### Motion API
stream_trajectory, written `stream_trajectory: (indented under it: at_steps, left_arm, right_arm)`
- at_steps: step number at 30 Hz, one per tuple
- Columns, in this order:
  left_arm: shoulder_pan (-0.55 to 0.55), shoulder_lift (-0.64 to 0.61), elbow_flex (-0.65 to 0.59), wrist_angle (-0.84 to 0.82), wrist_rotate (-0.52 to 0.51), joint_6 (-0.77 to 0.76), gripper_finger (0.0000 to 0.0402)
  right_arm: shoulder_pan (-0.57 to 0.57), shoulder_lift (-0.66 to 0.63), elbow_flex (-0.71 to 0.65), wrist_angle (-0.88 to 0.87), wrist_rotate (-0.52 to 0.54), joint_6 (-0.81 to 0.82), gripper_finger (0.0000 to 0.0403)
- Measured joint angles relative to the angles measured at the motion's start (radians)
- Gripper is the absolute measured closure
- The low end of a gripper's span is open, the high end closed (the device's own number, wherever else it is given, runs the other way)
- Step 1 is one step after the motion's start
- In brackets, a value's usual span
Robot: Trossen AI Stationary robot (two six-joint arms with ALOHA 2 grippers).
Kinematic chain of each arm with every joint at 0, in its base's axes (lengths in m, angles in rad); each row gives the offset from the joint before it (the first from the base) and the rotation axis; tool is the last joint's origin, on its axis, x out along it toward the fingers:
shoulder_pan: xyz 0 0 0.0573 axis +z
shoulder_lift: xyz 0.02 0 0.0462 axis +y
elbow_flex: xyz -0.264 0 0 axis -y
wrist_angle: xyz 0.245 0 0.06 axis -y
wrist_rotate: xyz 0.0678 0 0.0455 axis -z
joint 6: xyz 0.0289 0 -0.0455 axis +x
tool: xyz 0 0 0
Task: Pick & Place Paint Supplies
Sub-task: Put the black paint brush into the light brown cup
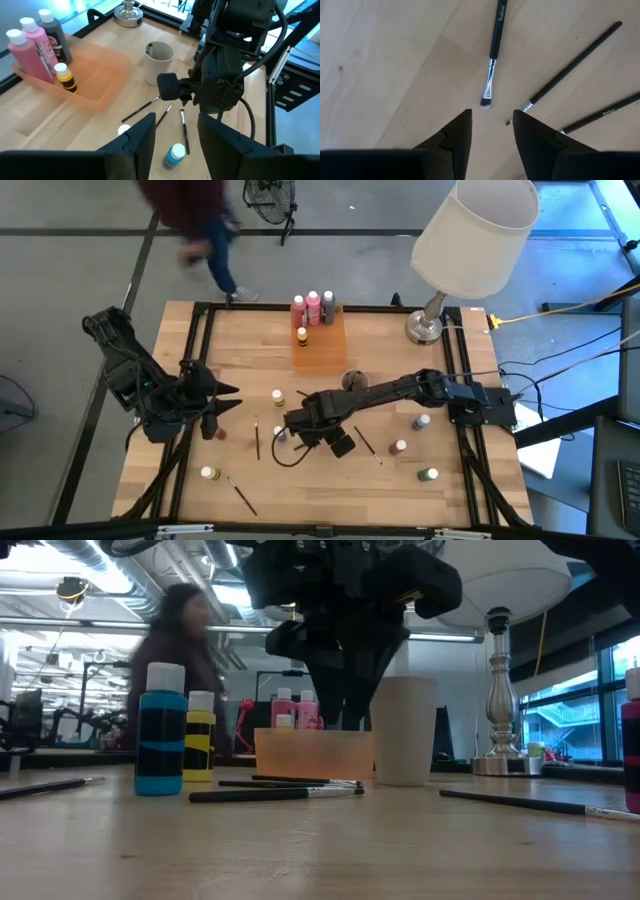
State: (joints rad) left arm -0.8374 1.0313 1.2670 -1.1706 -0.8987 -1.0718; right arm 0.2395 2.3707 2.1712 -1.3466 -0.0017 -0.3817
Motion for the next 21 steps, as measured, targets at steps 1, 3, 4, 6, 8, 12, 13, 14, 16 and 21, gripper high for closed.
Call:
stream_trajectory:
  at_steps: [1, 3, 4, 6, 8, 12, 13, 14, 16, 21]
  left_arm:
    - [-0.001, 0.000, 0.000, 0.000, -0.003, 0.000, 0.0258]
    - [-0.002, 0.000, 0.000, 0.000, -0.004, 0.000, 0.0258]
    - [-0.002, 0.000, 0.000, 0.000, -0.004, -0.004, 0.0258]
    - [-0.002, 0.000, 0.000, 0.000, -0.004, -0.007, 0.0258]
    - [-0.002, 0.000, 0.000, 0.000, -0.005, -0.012, 0.0258]
    - [-0.002, 0.000, 0.000, 0.000, -0.004, -0.018, 0.0258]
    - [-0.002, 0.000, 0.000, 0.000, -0.005, -0.018, 0.0258]
    - [-0.002, 0.000, 0.000, 0.000, -0.004, -0.018, 0.0258]
    - [-0.002, 0.000, 0.000, 0.000, -0.004, -0.018, 0.0258]
    - [-0.002, 0.000, 0.000, 0.000, -0.005, -0.017, 0.0258]
  right_arm:
    - [0.002, 0.000, 0.000, -0.001, -0.001, 0.000, 0.0257]
    - [0.004, 0.002, 0.000, 0.001, -0.002, -0.003, 0.0257]
    - [0.004, 0.003, -0.001, 0.000, -0.003, -0.009, 0.0257]
    - [0.004, 0.003, -0.023, 0.015, -0.010, -0.011, 0.0257]
    - [0.004, 0.004, -0.056, 0.031, -0.010, -0.011, 0.0257]
    - [0.006, 0.006, -0.100, 0.040, -0.010, -0.010, 0.0257]
    - [0.007, 0.006, -0.111, 0.046, -0.010, -0.009, 0.0257]
    - [0.008, 0.006, -0.119, 0.047, -0.010, -0.008, 0.0257]
    - [0.008, 0.007, -0.124, 0.051, -0.010, 0.001, 0.0257]
    - [0.009, 0.006, -0.124, 0.094, -0.012, 0.007, 0.0257]
